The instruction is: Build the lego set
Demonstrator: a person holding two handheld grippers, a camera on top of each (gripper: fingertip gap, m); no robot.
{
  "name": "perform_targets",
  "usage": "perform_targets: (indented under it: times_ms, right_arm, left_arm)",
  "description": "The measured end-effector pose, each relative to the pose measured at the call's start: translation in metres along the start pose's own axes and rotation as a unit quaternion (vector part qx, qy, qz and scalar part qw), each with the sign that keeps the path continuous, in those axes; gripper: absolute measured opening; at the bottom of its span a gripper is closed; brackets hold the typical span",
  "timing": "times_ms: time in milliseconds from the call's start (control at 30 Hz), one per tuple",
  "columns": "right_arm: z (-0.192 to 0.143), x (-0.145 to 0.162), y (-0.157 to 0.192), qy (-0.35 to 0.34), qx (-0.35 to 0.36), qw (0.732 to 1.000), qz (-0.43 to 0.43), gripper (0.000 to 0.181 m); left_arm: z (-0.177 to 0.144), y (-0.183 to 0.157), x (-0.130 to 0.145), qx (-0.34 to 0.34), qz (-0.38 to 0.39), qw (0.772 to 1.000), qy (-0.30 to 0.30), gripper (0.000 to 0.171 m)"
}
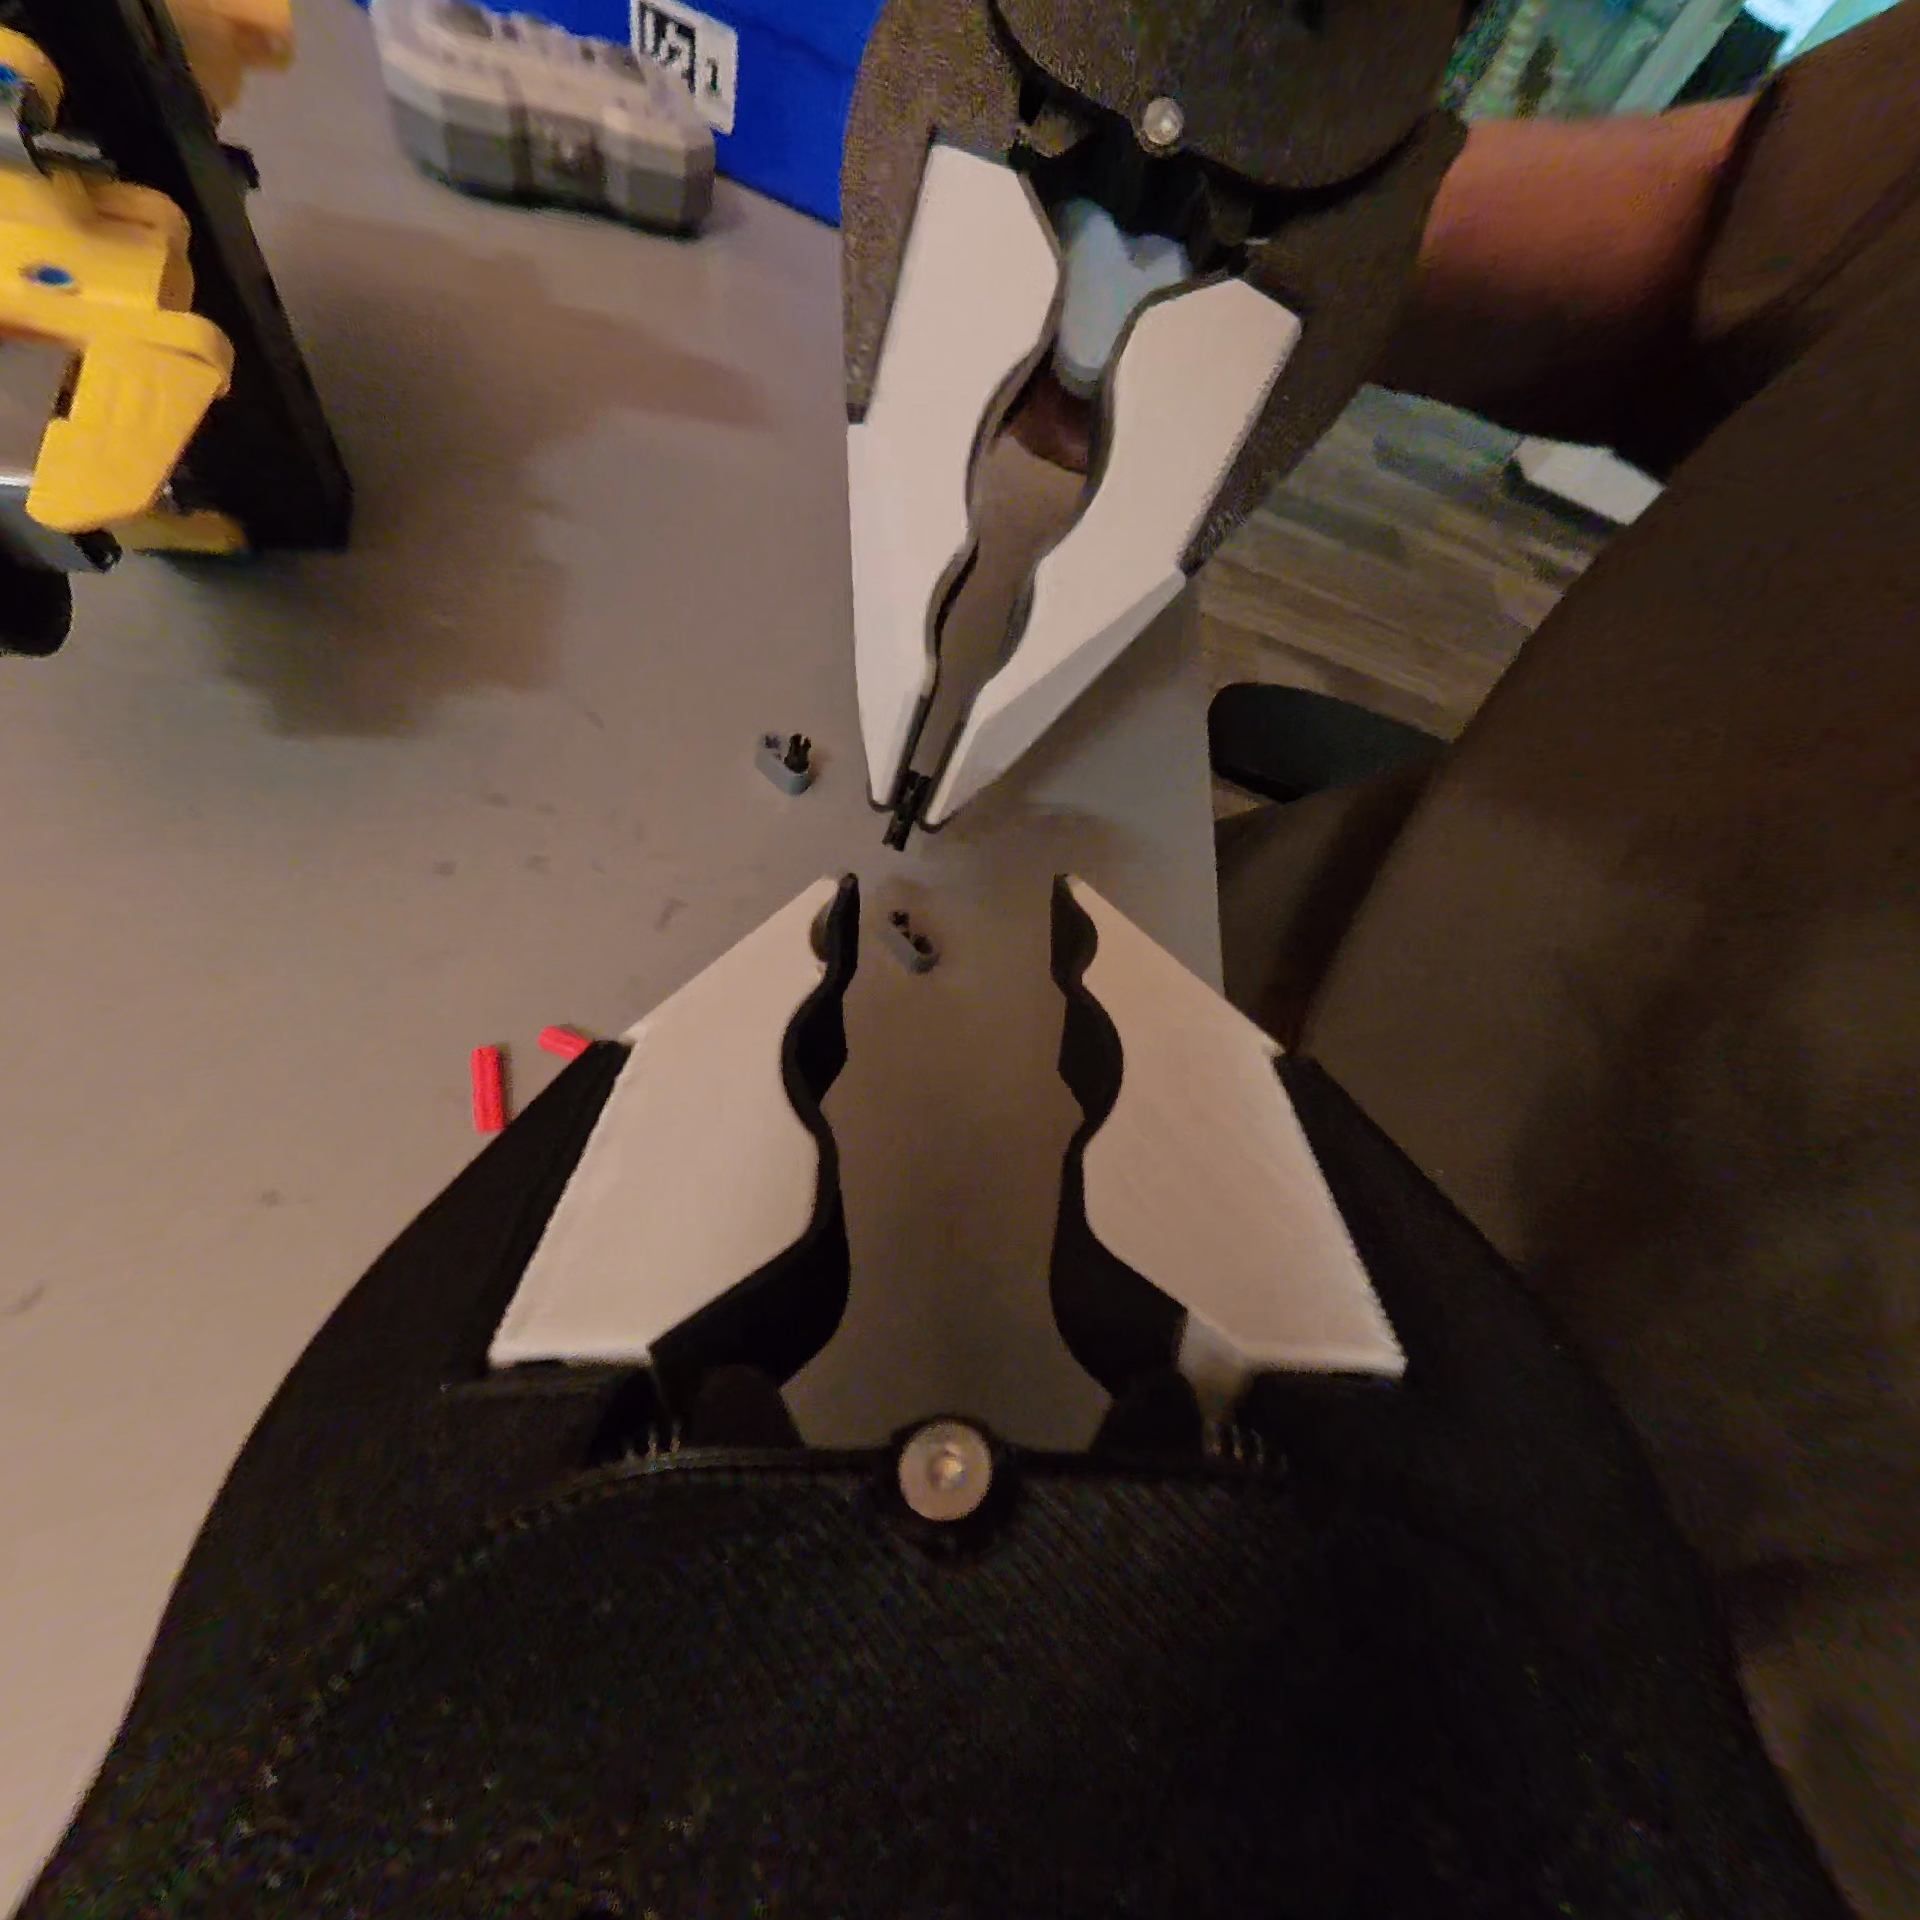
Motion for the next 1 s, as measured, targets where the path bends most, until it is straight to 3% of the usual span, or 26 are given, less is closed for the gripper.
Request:
perform_targets:
  times_ms: [233, 433, 567, 1000]
  right_arm:
    - [0.017, 0.003, 0.011, 0.072, -0.018, 0.995, 0.068, 0.004]
    - [0.019, 0.008, 0.002, 0.083, -0.016, 0.986, 0.146, 0.004]
    - [0.02, 0.009, 0.003, 0.085, -0.028, 0.981, 0.173, 0.004]
    - [0.026, 0.001, 0.005, 0.161, -0.002, 0.98, 0.116, 0.004]
  left_arm:
    - [0.001, 0.017, 0.009, -0.068, -0.043, 0.996, 0.043, 0.0]
    - [0.01, 0.015, 0.019, -0.091, -0.013, 0.99, 0.103, 0.0]
    - [0.011, 0.014, 0.02, -0.087, -0.01, 0.99, 0.11, 0.0]
    - [0.01, 0.017, 0.02, -0.084, -0.033, 0.99, 0.108, 0.0]
Point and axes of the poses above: each gripper's, where its closed fingertips meet, z out along the fingers, x out of its underside, y = z × x across the jaws, the point moved 7 cm from there along -z, back along the fingers, and after that the axes turned 11 degrees about -y, right-handed, at the moved point
